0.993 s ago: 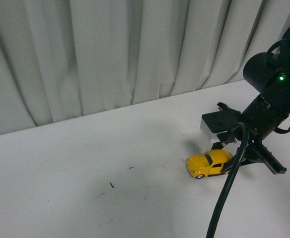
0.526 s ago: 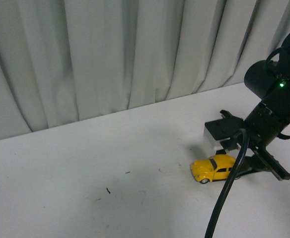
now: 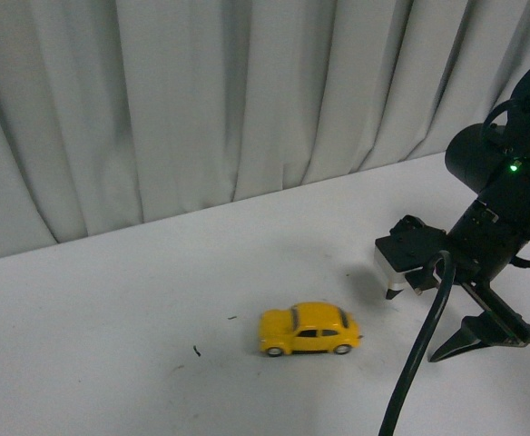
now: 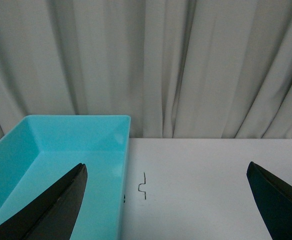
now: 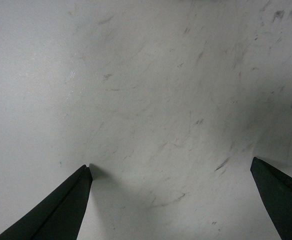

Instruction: Wind up and store yellow beetle toy

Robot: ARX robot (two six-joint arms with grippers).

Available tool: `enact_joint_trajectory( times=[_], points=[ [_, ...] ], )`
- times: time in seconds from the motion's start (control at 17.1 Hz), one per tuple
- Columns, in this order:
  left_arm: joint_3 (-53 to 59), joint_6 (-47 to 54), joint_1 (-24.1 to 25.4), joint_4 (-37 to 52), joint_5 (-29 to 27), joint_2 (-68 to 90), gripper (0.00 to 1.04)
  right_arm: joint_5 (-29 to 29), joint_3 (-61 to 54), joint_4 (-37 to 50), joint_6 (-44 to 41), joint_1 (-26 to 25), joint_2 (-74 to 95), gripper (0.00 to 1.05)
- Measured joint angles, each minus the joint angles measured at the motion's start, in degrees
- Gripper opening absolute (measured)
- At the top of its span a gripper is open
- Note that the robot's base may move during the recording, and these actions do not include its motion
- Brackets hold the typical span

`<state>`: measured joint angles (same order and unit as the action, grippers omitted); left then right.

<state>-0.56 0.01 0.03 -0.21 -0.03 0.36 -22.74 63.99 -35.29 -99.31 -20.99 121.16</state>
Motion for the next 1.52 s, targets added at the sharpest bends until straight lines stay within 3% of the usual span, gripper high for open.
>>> enact_joint_trajectory(
  times=[1.11, 1.52],
  points=[
    [-0.02, 0.0, 0.0, 0.0, 0.0, 0.0, 0.98, -0.9, -1.77, 1.99, 0.39, 0.44, -1.42, 0.98],
    [-0.02, 0.0, 0.0, 0.0, 0.0, 0.0, 0.98, -9.73, 2.86, 6.16, -0.22, 4.61, -19.8, 0.98]
  ],
)
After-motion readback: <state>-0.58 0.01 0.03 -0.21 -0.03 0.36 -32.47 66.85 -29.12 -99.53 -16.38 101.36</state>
